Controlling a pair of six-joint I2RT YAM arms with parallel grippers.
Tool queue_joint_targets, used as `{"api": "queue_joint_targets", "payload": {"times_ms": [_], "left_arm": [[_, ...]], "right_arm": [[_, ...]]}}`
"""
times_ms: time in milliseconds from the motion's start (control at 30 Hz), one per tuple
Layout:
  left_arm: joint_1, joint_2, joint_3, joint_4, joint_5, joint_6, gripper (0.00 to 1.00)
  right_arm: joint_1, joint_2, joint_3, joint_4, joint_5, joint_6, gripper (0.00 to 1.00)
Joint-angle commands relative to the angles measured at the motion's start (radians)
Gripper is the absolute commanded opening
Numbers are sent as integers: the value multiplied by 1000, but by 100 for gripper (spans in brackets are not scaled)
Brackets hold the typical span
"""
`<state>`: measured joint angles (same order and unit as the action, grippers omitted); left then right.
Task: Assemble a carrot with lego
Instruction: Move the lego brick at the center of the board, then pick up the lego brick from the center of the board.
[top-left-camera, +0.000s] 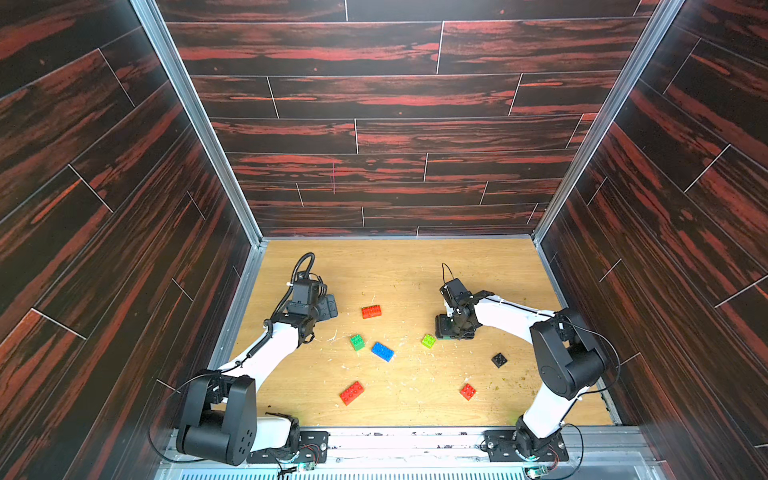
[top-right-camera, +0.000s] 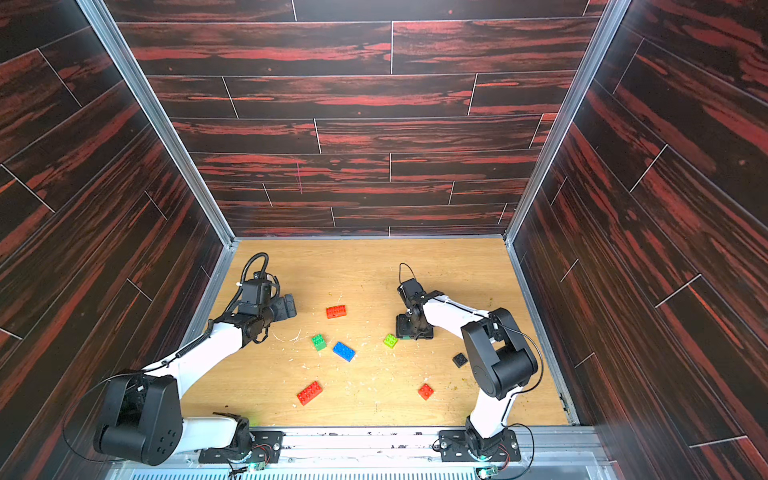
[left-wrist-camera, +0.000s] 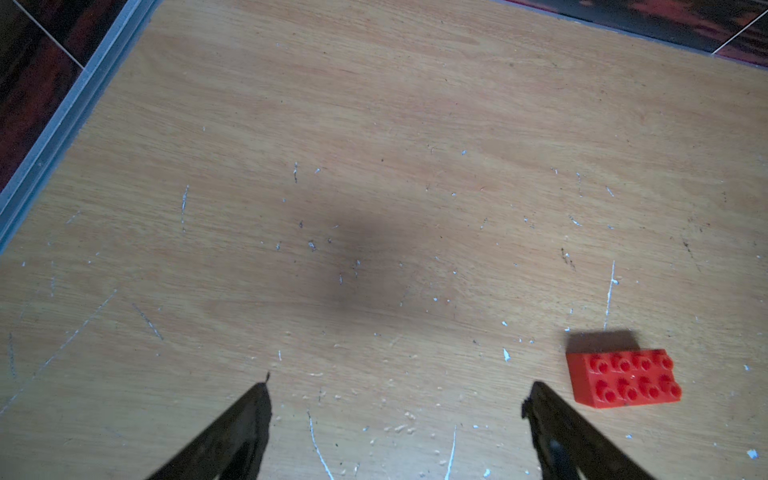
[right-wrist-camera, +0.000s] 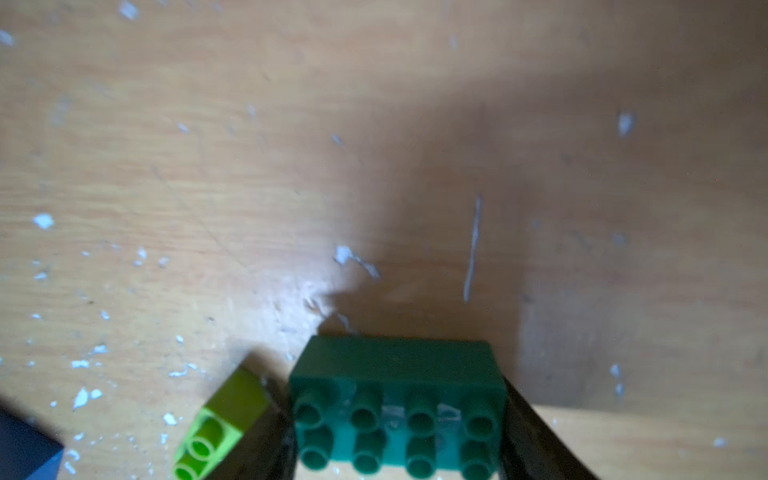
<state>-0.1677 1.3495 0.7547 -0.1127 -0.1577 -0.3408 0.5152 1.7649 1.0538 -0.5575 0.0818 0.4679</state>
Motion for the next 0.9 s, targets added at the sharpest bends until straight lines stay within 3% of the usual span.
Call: {"api": "queue_joint_targets", "payload": {"times_ms": [0,100,467,633,867], "left_arm": [[-4,-32,17,-44,-14,-21,97],[-8,-50,15,-64,-8,-30,97],[-11,-139,-15,-136,23,-70,97],[-10,-140,-14,-147,44,-66,97],[-10,-88,10,-142,84,-41,97]], "right_arm": [[9,-21,-5,-114,-37,39,79],[9,-49,20,-148,-37,60,85],[-34,-232,-9,-316,-2,301,86],[-151,-375,-121,-320,-9,430,83],[-304,-441,-206,-332,-36,453,77]]}}
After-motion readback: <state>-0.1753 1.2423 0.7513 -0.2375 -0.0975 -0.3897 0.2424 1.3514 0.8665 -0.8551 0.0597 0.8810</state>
